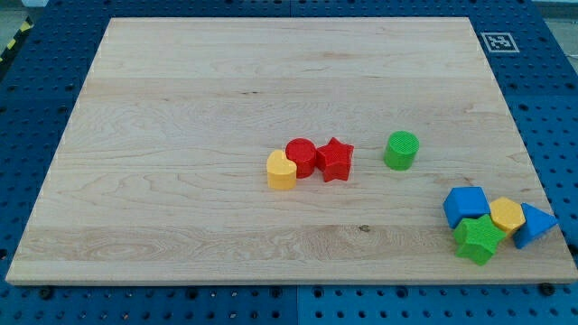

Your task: Separate green star and cube

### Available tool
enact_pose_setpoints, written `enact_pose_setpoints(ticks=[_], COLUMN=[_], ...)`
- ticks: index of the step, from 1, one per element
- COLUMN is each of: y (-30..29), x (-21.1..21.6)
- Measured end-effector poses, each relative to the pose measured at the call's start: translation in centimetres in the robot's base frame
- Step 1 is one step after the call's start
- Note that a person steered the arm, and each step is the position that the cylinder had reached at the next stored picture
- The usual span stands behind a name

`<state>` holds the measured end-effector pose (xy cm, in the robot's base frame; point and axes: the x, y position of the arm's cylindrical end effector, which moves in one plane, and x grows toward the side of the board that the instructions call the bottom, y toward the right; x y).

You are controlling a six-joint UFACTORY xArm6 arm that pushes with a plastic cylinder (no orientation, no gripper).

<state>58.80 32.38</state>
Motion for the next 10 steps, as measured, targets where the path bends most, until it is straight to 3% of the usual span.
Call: enact_pose_setpoints(ticks=[1, 2, 5, 8, 10], y=[-6.0, -7.4, -8.2, -13.1, -11.6], x=[0.9, 0.8, -0.4, -0.9, -1.0])
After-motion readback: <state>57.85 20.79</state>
